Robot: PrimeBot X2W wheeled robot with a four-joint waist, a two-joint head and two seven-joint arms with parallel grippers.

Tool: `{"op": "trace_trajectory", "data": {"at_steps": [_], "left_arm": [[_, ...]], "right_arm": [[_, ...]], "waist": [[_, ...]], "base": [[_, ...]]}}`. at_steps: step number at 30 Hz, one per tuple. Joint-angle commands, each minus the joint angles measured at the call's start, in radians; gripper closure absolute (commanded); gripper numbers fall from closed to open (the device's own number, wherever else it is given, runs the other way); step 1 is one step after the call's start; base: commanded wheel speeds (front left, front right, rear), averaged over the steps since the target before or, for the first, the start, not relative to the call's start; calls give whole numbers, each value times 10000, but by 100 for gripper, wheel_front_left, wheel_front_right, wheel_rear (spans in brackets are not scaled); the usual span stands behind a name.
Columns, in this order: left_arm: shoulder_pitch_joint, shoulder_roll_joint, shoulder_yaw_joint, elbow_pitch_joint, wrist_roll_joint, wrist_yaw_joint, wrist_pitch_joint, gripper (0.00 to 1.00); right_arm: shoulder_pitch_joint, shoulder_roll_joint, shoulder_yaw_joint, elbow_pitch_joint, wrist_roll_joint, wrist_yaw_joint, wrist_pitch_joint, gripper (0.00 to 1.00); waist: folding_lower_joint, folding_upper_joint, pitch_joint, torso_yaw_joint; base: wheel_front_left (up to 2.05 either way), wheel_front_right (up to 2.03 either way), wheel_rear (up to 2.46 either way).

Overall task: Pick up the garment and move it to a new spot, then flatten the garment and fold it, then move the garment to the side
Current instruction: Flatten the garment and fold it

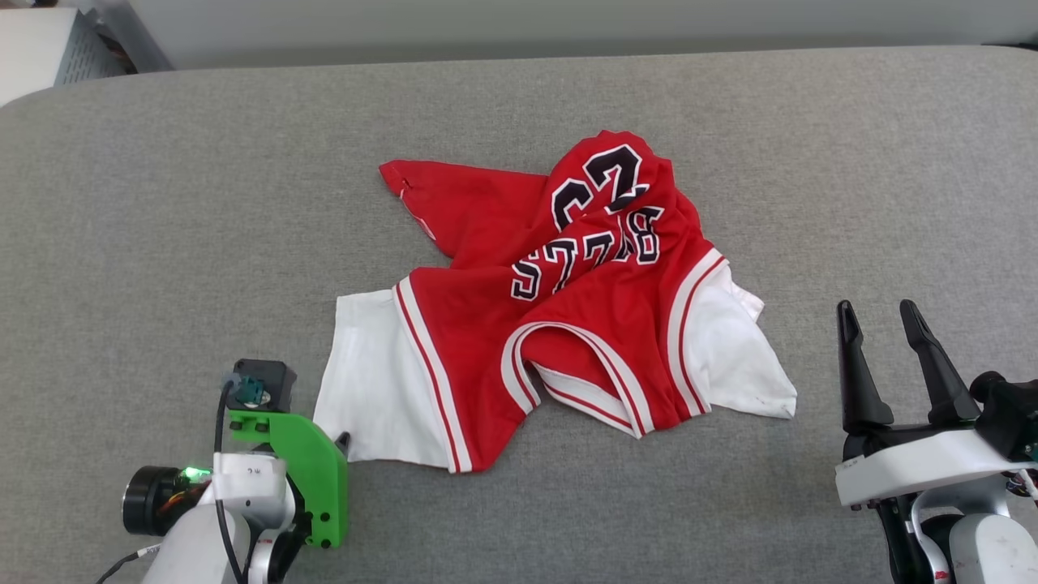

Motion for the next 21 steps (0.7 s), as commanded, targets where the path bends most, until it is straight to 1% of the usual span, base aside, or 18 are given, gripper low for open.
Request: {"op": "trace_trajectory", "data": {"at_steps": [1,3,4,5,6,8,13,17,21], "left_arm": [[-131,39,-36,188,-89,-3,34,0],[-165,21,-90,398,-191,-86,173,0],[-165,3,-108,496,-238,-107,224,28],[-150,-27,-138,606,-306,-151,281,96],[-137,-58,-155,679,-369,-184,312,100],[-140,-142,-141,763,-477,-206,216,100],[-82,-191,172,648,-537,29,-525,100],[61,-79,635,104,-743,220,-908,100],[389,87,1051,-714,-1050,302,-953,100]], "right_arm": [[-207,0,15,12,-101,-9,-81,0],[-239,-7,12,31,-108,-9,-85,0],[-251,-11,11,44,-116,-9,-78,0],[-261,-21,13,70,-133,-9,-54,0],[-264,-28,6,92,-149,-9,-31,0],[-238,-42,-58,142,-190,-9,25,0],[-105,-198,-141,338,-338,-9,549,0],[48,-382,-79,451,-317,-9,1278,0],[216,-552,-55,559,-193,-9,2466,0]], "waist": [[0,0,143,-116],[0,0,184,-127],[0,0,191,-127],[0,0,189,-123],[0,0,181,-112],[0,0,127,-44],[0,0,-168,210],[0,0,-436,457],[0,0,-666,703]], "base": [[0,0,0],[0,0,0],[0,0,0],[0,0,0],[0,0,0],[0,0,0],[0,0,0],[0,0,0],[0,0,0]]}}
